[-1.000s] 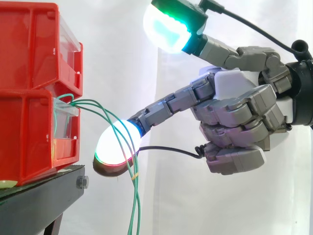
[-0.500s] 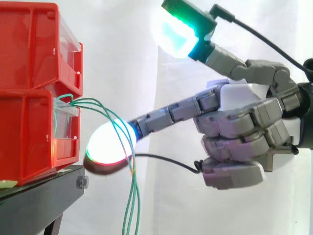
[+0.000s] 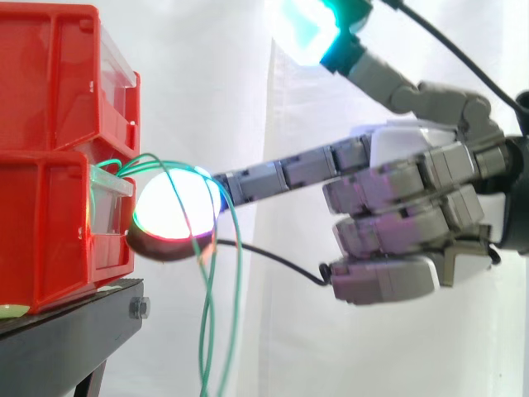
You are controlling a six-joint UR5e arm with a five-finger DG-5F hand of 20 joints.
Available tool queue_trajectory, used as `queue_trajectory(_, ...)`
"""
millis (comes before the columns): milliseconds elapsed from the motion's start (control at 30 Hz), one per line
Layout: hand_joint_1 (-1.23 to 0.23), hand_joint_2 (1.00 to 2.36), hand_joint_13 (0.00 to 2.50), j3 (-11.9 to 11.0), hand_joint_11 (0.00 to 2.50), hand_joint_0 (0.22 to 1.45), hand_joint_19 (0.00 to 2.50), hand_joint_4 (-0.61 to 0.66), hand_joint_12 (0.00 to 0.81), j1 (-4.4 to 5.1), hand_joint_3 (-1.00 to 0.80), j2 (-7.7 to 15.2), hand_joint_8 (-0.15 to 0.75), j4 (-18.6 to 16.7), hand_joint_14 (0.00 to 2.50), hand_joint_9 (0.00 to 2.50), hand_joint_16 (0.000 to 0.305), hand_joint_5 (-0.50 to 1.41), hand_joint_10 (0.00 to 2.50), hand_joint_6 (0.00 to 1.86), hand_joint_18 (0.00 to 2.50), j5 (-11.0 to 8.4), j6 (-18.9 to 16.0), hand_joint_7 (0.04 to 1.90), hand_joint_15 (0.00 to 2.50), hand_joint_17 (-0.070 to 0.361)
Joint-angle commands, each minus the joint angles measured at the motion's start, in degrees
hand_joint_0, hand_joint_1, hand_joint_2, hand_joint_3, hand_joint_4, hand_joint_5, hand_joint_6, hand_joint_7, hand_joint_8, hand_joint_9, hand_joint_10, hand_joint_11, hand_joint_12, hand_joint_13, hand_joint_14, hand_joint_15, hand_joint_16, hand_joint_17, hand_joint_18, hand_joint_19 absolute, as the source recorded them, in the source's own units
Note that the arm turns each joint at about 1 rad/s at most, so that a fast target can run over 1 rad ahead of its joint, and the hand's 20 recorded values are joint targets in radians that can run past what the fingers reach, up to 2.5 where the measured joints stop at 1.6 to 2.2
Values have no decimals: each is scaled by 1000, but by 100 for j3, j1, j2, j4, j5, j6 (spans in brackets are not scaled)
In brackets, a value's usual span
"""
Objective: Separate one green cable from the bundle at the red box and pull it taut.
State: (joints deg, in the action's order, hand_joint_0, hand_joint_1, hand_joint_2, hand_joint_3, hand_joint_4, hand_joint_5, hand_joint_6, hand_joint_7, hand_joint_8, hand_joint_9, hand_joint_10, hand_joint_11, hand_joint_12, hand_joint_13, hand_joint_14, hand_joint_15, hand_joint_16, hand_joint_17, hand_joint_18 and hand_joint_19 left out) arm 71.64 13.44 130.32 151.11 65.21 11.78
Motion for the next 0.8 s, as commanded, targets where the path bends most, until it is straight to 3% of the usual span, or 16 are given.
queue_trajectory(0, -248, 1000, 1971, 377, 1822, 330, 1108, 361, 524, 27, -500, 2, 375, -609, 428, 2173, 108, -71, 19, 502, 2202, -26, -167, 688, 1509, 242)
queue_trajectory(67, -249, 1000, 1970, 403, 1824, 330, 1119, 362, 522, 36, -500, 2, 378, -776, 428, 2173, 108, -70, 20, 502, 2202, -34, -176, 695, 1508, 242)
queue_trajectory(533, -254, 1000, 1966, 403, 1806, 337, 1121, 363, 516, 36, -500, 2, 372, -732, 434, 2177, 107, -69, 19, 502, 2194, -43, -141, 698, 1509, 240)
queue_trajectory(767, -257, 1000, 1965, 403, 1807, 339, 1121, 355, 513, 36, -500, 2, 370, -697, 432, 2174, 107, -68, 20, 503, 2186, -166, -35, 700, 1504, 240)
